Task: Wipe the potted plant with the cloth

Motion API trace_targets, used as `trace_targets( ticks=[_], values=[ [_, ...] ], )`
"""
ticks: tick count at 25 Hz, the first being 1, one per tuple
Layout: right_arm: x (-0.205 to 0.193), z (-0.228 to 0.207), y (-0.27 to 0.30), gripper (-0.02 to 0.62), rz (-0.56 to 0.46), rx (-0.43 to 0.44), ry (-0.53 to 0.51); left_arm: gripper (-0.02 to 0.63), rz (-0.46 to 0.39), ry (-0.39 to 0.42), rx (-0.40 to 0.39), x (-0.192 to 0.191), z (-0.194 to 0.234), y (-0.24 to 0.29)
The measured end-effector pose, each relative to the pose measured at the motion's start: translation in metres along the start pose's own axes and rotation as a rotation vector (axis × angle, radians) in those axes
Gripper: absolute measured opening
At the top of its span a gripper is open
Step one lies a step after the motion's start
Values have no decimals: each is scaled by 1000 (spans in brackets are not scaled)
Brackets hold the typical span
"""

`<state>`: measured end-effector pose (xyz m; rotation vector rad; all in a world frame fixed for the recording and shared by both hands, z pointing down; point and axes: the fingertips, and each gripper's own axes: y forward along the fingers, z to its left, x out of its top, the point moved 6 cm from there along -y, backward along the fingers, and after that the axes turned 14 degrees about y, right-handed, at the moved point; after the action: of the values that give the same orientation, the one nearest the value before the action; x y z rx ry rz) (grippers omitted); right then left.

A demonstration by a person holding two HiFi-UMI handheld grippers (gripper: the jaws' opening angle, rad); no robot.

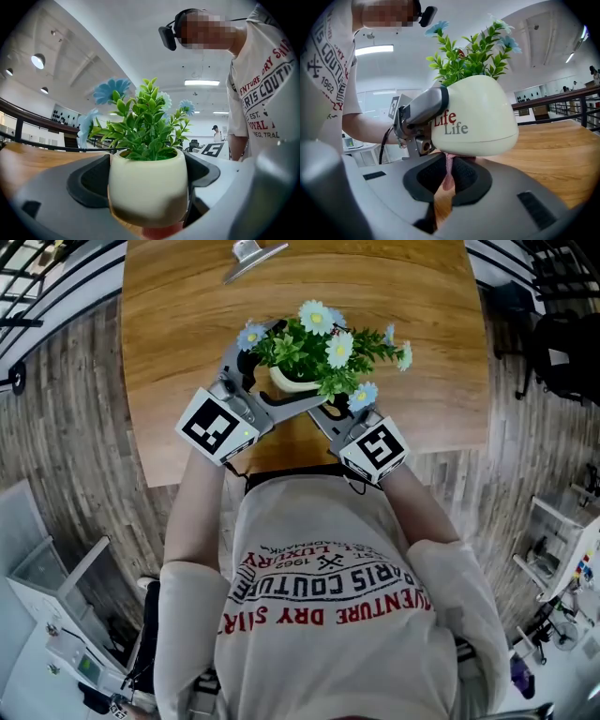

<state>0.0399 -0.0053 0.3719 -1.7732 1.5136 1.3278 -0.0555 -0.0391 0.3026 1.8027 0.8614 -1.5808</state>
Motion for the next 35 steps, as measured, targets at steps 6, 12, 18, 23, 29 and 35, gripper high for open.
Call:
trace_targets(
  ticks=[6,12,18,23,29,35],
  values=[
    [-5,-1,-10,43,58,69,-10,491,11,-2,24,-7,7,-5],
    [-5,-19,-30,43,42,6,38,491,40,1,23,-17,11,-11],
    [-3,-40,-43,43,30,-85,54,491,47,-3,5,-21,6,-13],
    [-8,-66,-58,43,45,-208,68,491,83,8,14,-31,-1,-14],
    [-11,-88,-62,43,72,-333,39,491,140,-8,20,-58,-6,-14],
    [-9,-102,-51,43,75,-398,23,491,203,37,-20,-89,-17,-12]
  ],
)
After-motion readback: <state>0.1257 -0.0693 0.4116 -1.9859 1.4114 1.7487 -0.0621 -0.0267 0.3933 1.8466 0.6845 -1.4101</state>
